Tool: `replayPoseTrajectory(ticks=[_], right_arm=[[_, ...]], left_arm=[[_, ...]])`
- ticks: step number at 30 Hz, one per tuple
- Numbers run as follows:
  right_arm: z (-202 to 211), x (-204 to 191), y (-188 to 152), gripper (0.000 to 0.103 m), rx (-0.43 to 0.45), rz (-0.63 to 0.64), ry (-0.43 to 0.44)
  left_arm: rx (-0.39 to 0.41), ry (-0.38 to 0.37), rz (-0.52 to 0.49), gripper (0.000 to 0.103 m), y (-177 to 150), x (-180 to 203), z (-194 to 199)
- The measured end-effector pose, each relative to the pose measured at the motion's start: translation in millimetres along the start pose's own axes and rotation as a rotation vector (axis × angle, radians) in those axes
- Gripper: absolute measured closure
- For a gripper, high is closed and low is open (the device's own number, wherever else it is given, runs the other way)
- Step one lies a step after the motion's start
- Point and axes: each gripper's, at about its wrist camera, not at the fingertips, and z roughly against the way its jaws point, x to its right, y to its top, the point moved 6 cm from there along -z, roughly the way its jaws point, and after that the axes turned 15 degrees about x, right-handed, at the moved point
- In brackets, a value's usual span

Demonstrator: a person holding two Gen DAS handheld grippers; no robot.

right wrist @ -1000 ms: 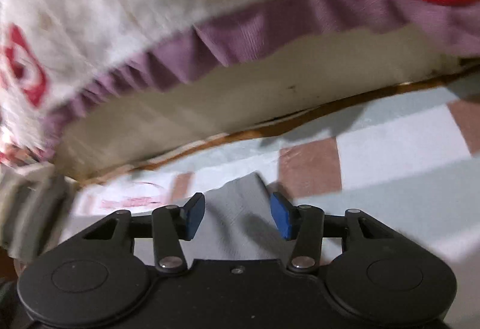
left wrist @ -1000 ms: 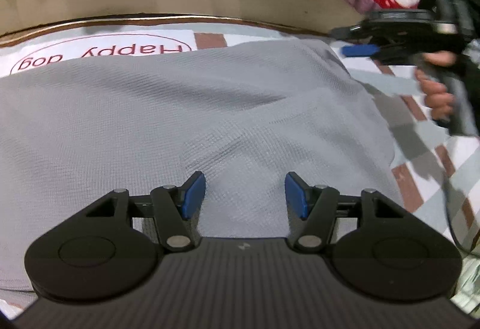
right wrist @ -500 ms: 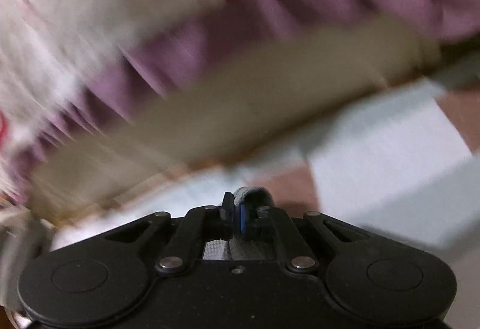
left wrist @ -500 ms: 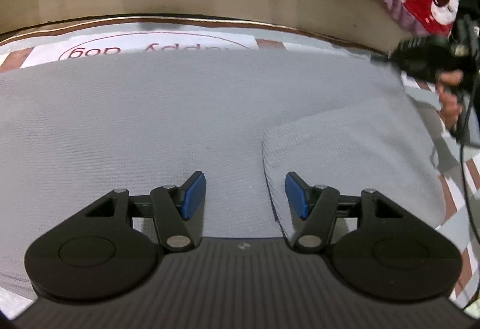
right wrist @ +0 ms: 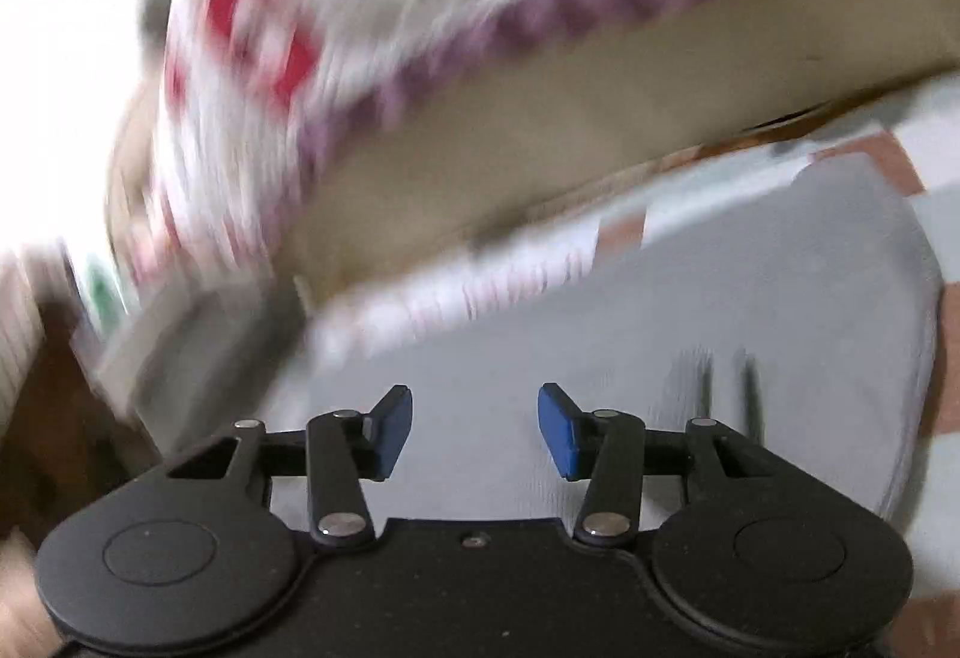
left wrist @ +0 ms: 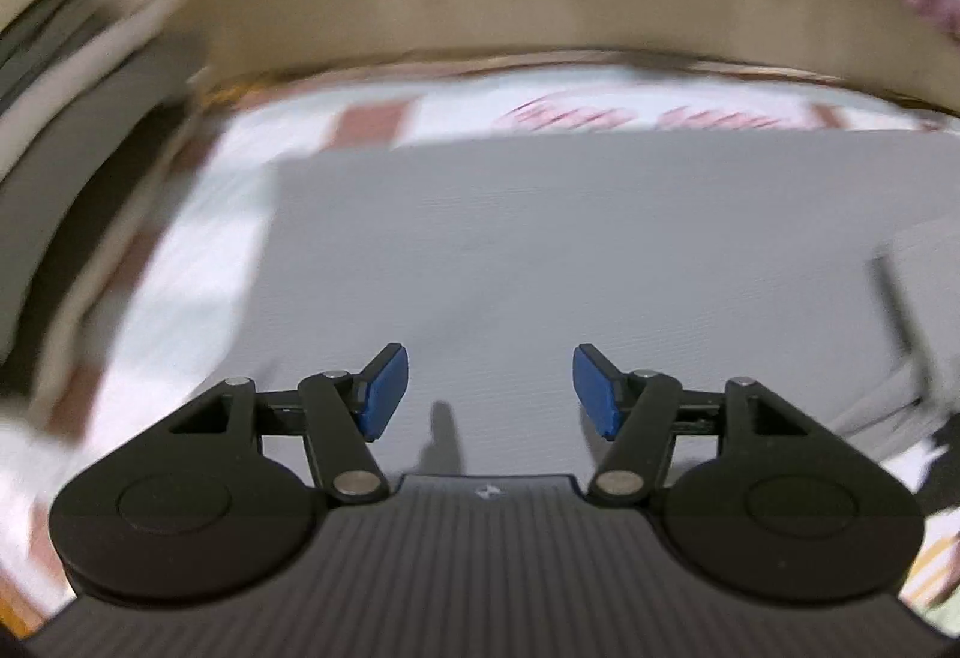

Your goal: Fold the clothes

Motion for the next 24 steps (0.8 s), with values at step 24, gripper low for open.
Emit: replayPoseTrajectory(ticks=[24], right_arm=[[-71,-187,-71,0.047,-0.126,0.425,-0.145]], left_arm=[[0.103,0.088,0.599,0.033,-68,-132,2]])
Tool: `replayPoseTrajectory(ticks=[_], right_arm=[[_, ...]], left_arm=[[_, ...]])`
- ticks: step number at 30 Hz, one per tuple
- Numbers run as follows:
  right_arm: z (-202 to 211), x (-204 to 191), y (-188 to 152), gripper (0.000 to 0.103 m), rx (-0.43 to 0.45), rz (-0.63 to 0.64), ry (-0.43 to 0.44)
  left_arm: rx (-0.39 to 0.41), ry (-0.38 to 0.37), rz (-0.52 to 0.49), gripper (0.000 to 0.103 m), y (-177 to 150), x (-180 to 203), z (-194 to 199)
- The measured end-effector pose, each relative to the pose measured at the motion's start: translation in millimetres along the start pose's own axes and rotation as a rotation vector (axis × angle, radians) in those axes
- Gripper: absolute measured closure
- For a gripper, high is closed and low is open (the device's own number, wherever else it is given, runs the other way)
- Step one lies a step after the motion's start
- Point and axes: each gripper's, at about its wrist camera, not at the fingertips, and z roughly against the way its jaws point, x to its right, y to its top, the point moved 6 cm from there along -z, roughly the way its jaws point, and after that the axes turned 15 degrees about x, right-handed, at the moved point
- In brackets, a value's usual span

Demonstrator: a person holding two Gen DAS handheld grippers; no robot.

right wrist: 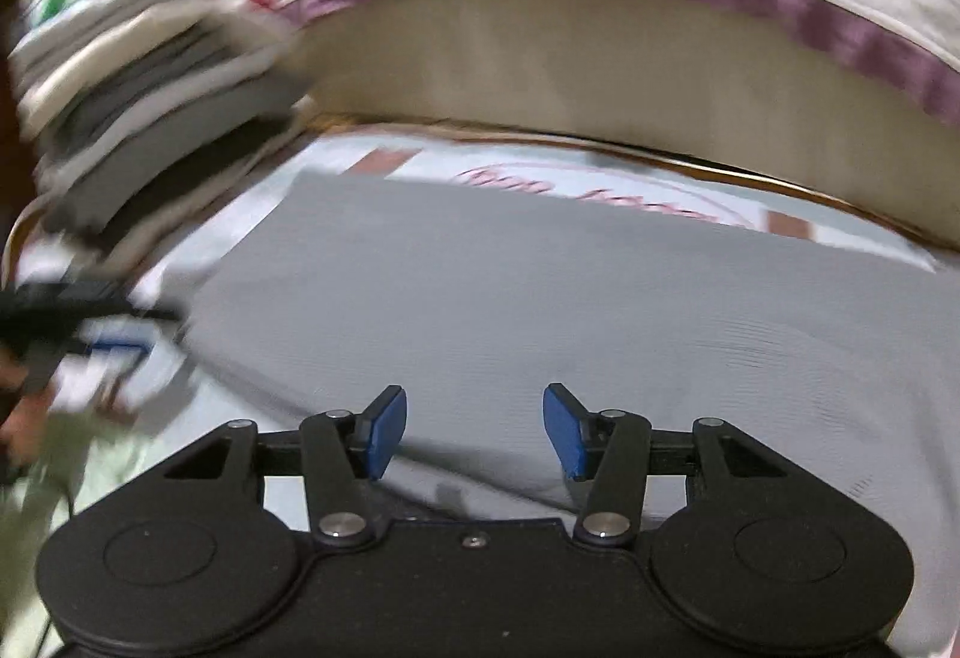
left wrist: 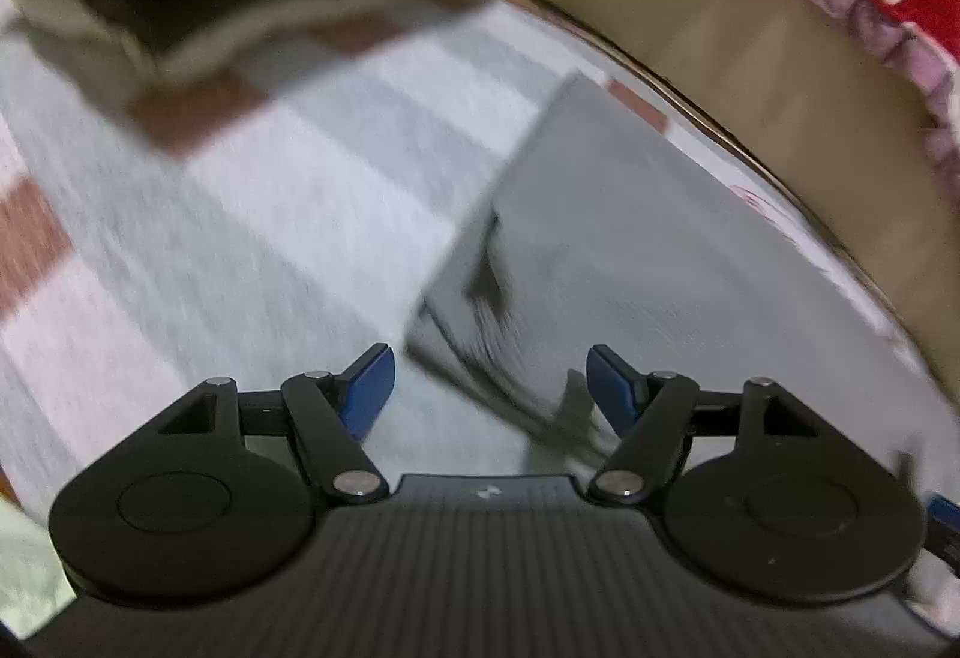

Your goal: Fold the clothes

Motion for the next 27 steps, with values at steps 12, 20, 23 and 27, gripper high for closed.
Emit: replayPoseTrajectory(ticks=[12,20,23,27], right_arm=[[23,55,-15,0.052,-0.046,-0.015,-0.171],[83,93,-21,0.091,0.059,-0.094,-0.184],[86,121,-33,0.088,0.056,-0.114,-0.224],[90,159,-54,0.085,0.075,-0.207,-0.278]], left_arm=[[0.126,-0.028,-0.047,0.082,2,-2,-17],[0.143,-0.080,-0.197,0.091,-1,17,-22],[0.148,-0.067,-0.272,0.092,9,38,-13],[0.213,-0.124,-0.332,0.092,33,104,16]])
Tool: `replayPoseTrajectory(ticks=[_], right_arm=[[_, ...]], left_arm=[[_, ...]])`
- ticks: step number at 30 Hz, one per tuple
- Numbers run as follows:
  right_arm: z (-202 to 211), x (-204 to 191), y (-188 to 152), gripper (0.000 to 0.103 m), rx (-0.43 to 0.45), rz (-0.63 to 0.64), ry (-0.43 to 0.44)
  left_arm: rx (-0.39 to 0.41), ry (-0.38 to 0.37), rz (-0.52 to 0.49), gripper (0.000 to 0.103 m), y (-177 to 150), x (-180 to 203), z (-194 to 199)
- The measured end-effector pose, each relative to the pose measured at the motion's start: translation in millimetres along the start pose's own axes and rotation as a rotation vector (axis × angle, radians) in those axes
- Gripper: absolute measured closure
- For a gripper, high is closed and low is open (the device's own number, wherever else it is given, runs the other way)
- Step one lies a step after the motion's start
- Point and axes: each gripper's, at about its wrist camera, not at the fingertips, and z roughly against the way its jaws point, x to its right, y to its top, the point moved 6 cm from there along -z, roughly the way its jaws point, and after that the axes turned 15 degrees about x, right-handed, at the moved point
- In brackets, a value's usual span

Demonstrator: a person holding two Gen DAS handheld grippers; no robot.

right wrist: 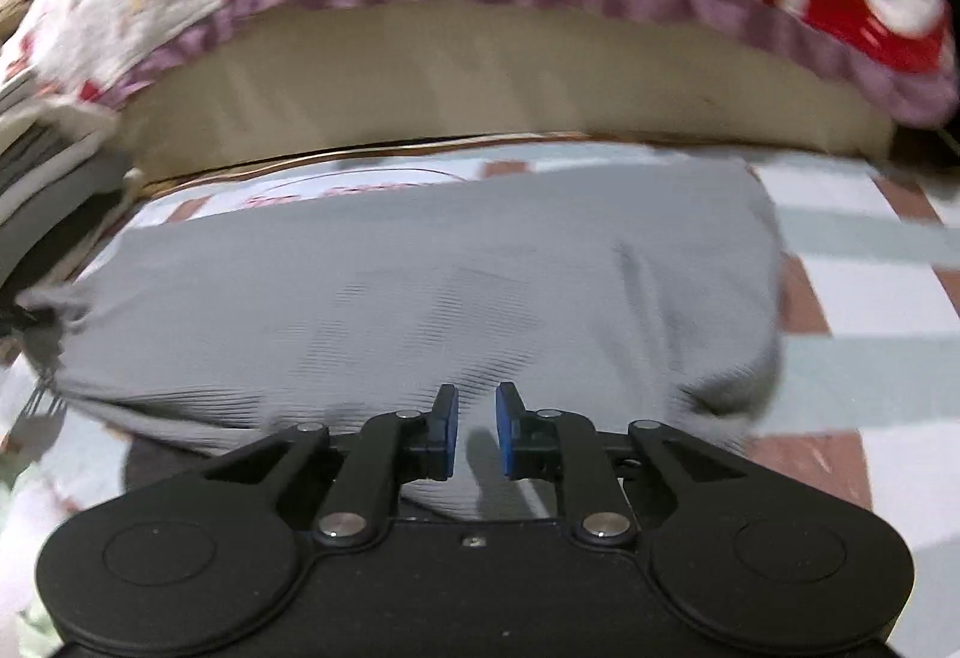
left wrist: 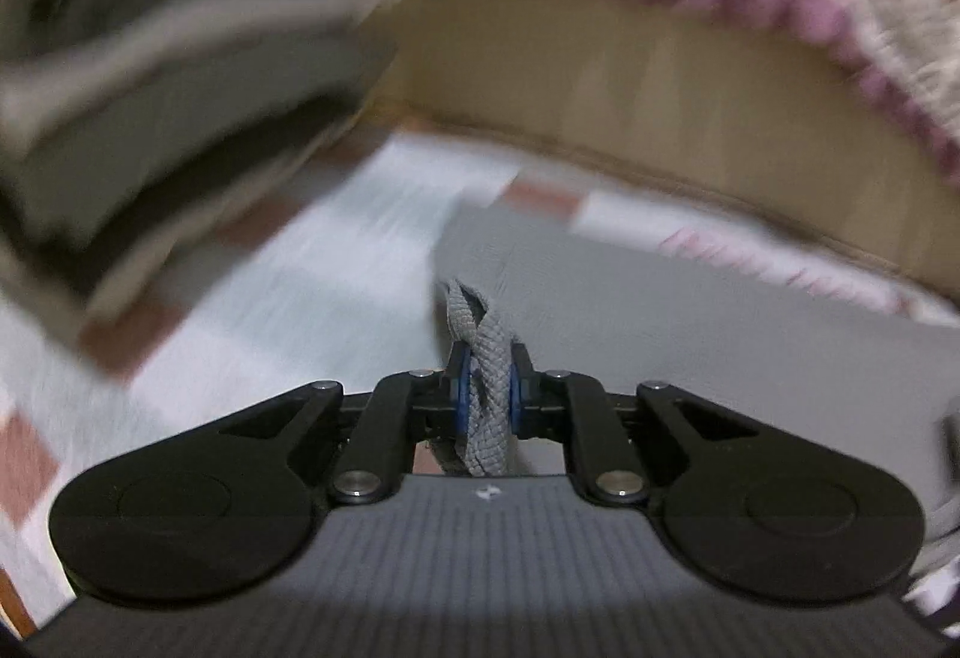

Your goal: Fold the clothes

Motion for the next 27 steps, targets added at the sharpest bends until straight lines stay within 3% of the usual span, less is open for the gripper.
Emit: replayPoseTrajectory(ticks=[2,6,11,14,17,19,21,25,27], right_arm=[[-1,17,-5,0.082,0.001,-0.056,-0.012],[-2,43,-14,0.082,0.018,-0.118,0.004],[3,55,-20,0.068,0.052,-0.231,0.099],[12,59,-23,0.068,0.052,-0.237,0.094],[22,69,-25,0.066,0.043,-0.261,0.074],[29,75,-27,0.065,0.039,-0.292,0.071],[34,78,-27,0.062,0.044,-0.317,0.089],[38,75,-21,0.059,0.060,-0.387,0.167],[40,77,-21,0.057,0.067,-0.478,0.204]], left_arm=[[0.047,-0.087,-0.041,0.092,28,52,9],[0.095,-0.377,-0.115,0.092,60,187,36],[0.017,-0.733,-0.231,0.092,26,343,71],[-0.126,-0.825,-0.210,0.092,-20,395,66],[-0.289,-0.888,-0.130,0.091,-68,415,52],[-0.357,-0.887,-0.073,0.089,-85,411,46],[-0.404,-0.872,-0.025,0.074,-92,397,45],[-0.301,-0.848,0.041,0.050,-64,348,56],[-0.228,-0.808,0.033,0.045,-48,322,61]])
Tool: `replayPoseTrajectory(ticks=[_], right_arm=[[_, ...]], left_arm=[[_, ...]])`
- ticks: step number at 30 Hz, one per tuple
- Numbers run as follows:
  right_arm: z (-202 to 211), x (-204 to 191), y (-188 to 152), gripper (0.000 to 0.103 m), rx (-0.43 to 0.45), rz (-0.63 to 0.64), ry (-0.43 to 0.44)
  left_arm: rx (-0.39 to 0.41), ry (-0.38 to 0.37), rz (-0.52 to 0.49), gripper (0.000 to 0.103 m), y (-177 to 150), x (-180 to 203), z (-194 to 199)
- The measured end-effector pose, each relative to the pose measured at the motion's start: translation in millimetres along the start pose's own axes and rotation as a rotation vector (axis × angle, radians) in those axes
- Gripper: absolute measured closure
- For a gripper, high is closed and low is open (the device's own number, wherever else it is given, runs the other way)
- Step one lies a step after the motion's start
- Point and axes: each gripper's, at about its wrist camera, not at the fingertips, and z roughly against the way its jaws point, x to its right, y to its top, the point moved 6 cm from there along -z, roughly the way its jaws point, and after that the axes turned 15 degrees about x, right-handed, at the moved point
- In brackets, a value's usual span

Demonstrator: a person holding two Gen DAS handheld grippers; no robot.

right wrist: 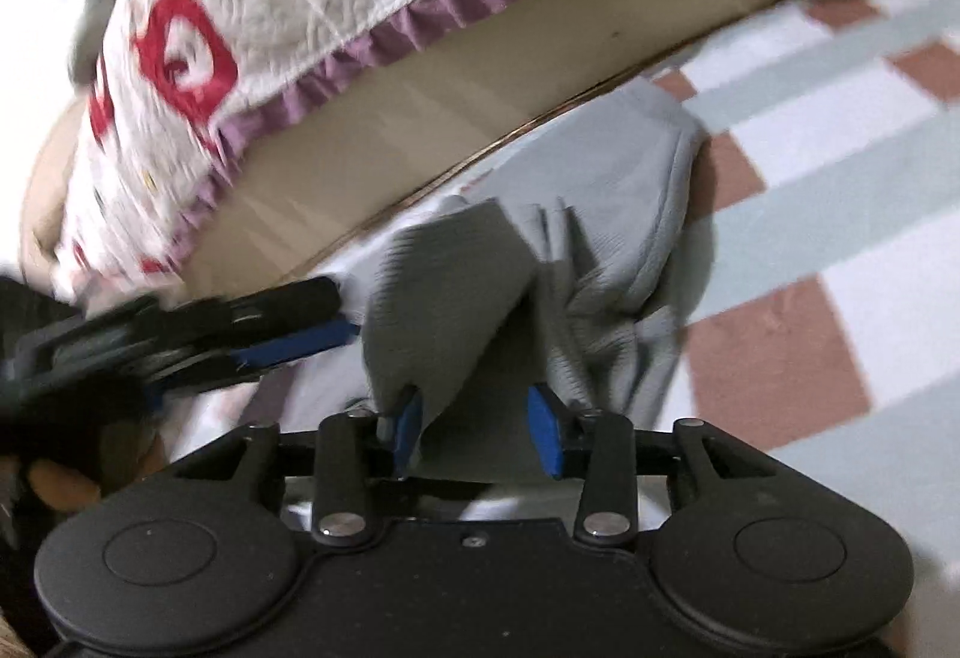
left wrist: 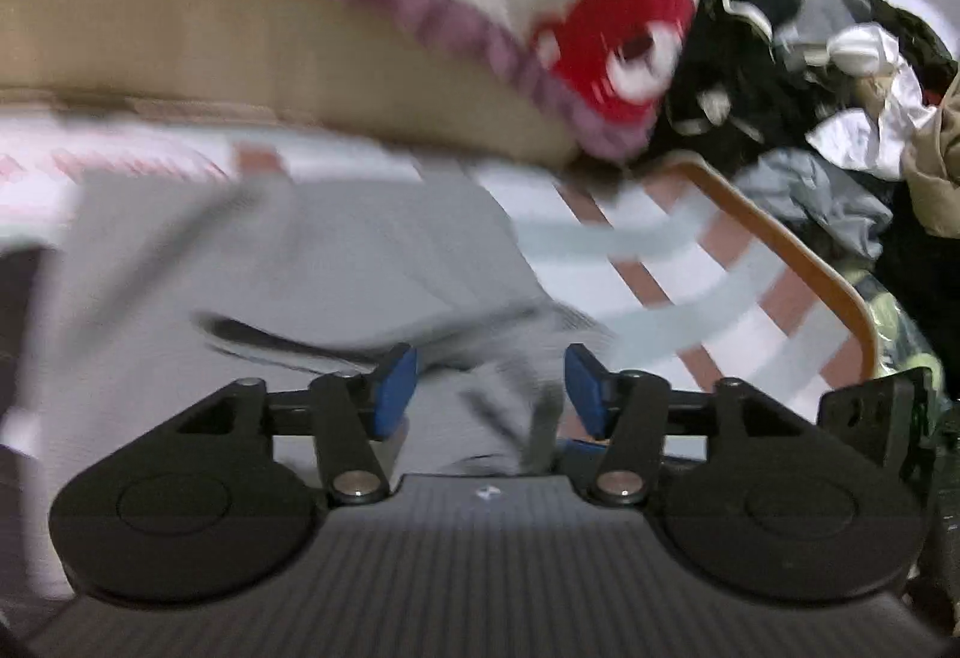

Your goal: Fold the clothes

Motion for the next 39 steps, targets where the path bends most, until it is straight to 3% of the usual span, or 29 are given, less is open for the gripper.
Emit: replayPoseTrajectory(ticks=[3,7,9,12,13,14,15,18,20,21,23,24,25,28,29,32,34,38,39], right_arm=[[4,-6,0,0.046,0.020,-0.051,0.052],[-4,-19,-7,0.039,0.031,-0.072,0.062],[-12,-19,-11,0.039,0.024,-0.049,-0.009],[-21,-3,-11,0.040,0.075,0.047,-0.246],[-21,-1,-7,0.052,0.111,0.053,-0.274],[-19,-3,-5,0.088,0.138,0.091,-0.260],[-15,-8,-3,0.090,0.145,0.166,-0.264],[-9,-17,5,0.091,0.135,0.327,-0.320],[-11,-9,11,0.090,0.131,0.357,-0.401],[-13,-7,12,0.088,0.111,0.374,-0.423],[-13,-8,15,0.070,0.089,0.438,-0.447],[-11,-12,16,0.071,0.087,0.485,-0.448],[-10,-20,18,0.072,0.091,0.571,-0.456],[-11,-46,14,0.073,0.094,1.027,-0.527],[-13,-55,14,0.073,0.084,1.107,-0.501],[-28,-84,17,0.072,0.021,1.020,-0.217],[-46,-103,13,0.067,-0.035,0.992,-0.052],[-105,-105,-15,0.041,-0.158,1.206,-0.018],[-120,-106,-22,0.041,-0.190,1.260,-0.009]], left_arm=[[0.049,0.086,0.045,0.041,11,-29,22],[-0.010,0.276,0.087,0.042,-4,-65,14],[-0.065,0.341,0.035,0.042,-14,-70,8],[-0.129,0.385,-0.051,0.041,-30,-70,5],[-0.139,0.389,-0.062,0.041,-34,-70,6],[-0.141,0.383,-0.060,0.041,-36,-71,8],[-0.139,0.376,-0.053,0.041,-37,-71,9],[-0.130,0.353,-0.029,0.041,-39,-73,11],[-0.128,0.352,-0.030,0.041,-40,-73,12],[-0.129,0.356,-0.037,0.041,-40,-72,12],[-0.127,0.364,-0.058,0.041,-40,-70,12],[-0.119,0.364,-0.064,0.041,-39,-69,13],[-0.098,0.355,-0.062,0.041,-36,-69,16],[-0.010,0.334,-0.032,0.041,-23,-69,27],[0.029,0.330,-0.008,0.041,-16,-71,32],[0.069,0.351,0.069,0.041,-7,-80,34],[0.053,0.377,0.087,0.042,-10,-87,34],[0.001,0.434,0.092,0.042,-21,-100,35],[-0.003,0.442,0.093,0.042,-23,-103,36]])
